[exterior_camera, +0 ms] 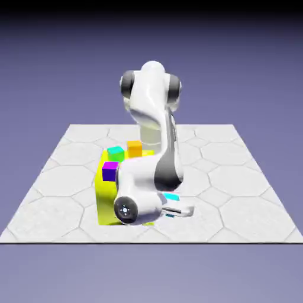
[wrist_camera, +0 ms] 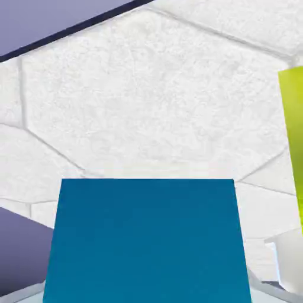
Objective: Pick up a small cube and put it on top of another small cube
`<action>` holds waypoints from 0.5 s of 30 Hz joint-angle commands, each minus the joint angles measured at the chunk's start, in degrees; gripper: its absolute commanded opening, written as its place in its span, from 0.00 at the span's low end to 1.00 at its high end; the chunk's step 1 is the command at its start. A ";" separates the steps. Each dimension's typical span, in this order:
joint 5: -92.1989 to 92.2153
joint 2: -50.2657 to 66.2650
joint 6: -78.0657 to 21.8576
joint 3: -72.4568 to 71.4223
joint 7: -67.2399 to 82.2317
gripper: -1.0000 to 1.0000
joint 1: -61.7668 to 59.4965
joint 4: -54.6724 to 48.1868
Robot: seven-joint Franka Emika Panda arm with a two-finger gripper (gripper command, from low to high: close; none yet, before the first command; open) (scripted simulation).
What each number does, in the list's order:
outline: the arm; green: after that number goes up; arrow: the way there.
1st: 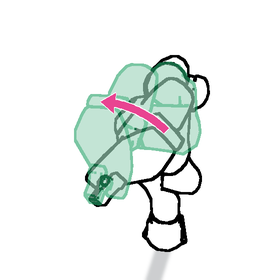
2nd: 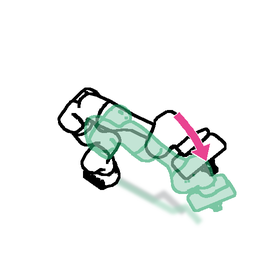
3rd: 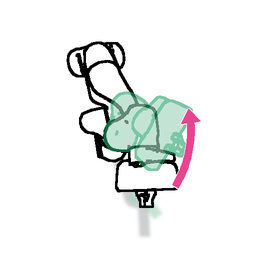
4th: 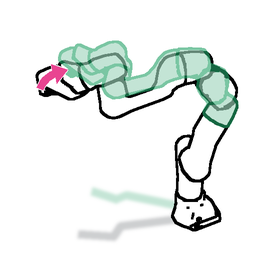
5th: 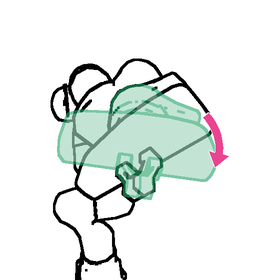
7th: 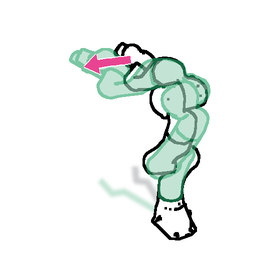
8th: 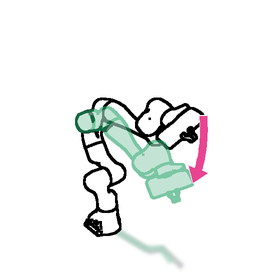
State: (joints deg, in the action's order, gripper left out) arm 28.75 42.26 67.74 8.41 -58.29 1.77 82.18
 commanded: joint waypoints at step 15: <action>0.10 -30.01 -0.65 14.00 -4.35 0.00 -9.05 29.48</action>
State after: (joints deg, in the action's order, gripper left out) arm 28.93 12.26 67.10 22.41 -62.66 -7.24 111.66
